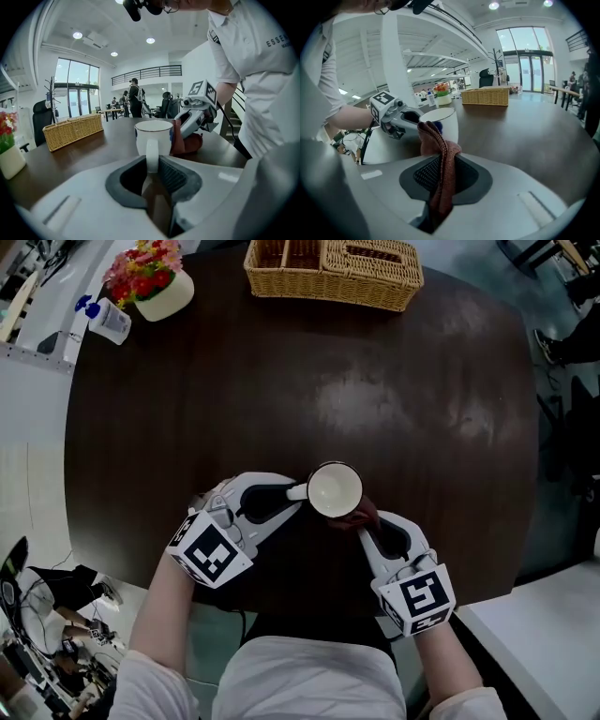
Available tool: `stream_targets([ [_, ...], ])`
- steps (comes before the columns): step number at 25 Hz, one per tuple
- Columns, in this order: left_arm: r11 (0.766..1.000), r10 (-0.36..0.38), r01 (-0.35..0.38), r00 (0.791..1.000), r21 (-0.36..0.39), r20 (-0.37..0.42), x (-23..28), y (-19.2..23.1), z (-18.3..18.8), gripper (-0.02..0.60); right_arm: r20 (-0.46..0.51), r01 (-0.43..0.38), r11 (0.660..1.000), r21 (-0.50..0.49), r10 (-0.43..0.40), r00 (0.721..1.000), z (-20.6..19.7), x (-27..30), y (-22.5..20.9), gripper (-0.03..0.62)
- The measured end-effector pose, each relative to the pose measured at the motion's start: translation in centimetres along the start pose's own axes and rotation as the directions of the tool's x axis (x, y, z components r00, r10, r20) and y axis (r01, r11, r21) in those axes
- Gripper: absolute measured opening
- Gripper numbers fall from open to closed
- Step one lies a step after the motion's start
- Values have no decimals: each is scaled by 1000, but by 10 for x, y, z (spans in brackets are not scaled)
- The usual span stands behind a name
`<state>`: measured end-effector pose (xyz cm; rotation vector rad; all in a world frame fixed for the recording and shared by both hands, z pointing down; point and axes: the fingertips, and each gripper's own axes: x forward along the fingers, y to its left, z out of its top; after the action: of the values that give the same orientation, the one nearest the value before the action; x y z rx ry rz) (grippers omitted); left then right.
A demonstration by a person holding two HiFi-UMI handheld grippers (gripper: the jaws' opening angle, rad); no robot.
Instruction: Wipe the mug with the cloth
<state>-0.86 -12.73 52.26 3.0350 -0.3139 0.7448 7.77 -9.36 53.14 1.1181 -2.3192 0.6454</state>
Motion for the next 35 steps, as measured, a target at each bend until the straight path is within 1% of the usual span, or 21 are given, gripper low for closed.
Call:
stream_targets([
  [4,1000,10,-10,1000,-16,-6,0,2,0,75,24,92,996,-5,-92,995,9,-9,-32,80],
  [7,999,23,-23,1000,-36,-19,1,1,-1,75,56,158,987,-10,-157,986,24,-10,-56,80],
  [10,997,33,-34,999,-62,-25,1,1,-1,75,86,190,982,-2,-189,978,43,-5,-73,80],
  [12,996,38,-40,999,-78,-26,1,2,0,75,85,169,985,-30,-166,982,52,4,-73,80],
  [15,995,45,-48,998,-93,-33,0,3,0,75,57,85,991,-104,-80,995,51,20,-56,80],
  [17,993,46,-49,998,-104,-33,1,3,2,75,30,45,985,-164,-40,999,47,25,-45,80],
  [19,992,50,-53,998,-116,-26,2,3,3,75,11,27,975,-222,-25,1000,42,27,-38,80],
  [21,990,55,-58,998,-126,-27,2,3,2,75,0,8,969,-246,-9,1000,38,26,-32,80],
  [24,988,64,-68,997,-136,-31,2,4,2,75,-6,-28,968,-250,28,1000,34,24,-22,79],
  [26,987,69,-73,997,-142,-34,2,4,2,75,-7,-38,967,-250,38,999,31,21,-17,79],
  [32,982,91,-95,995,-162,-32,1,7,2,75,-15,-52,980,-190,50,999,19,12,3,79],
  [35,984,98,-101,995,-146,-28,1,8,2,75,-11,-71,983,-169,70,998,13,4,11,78],
])
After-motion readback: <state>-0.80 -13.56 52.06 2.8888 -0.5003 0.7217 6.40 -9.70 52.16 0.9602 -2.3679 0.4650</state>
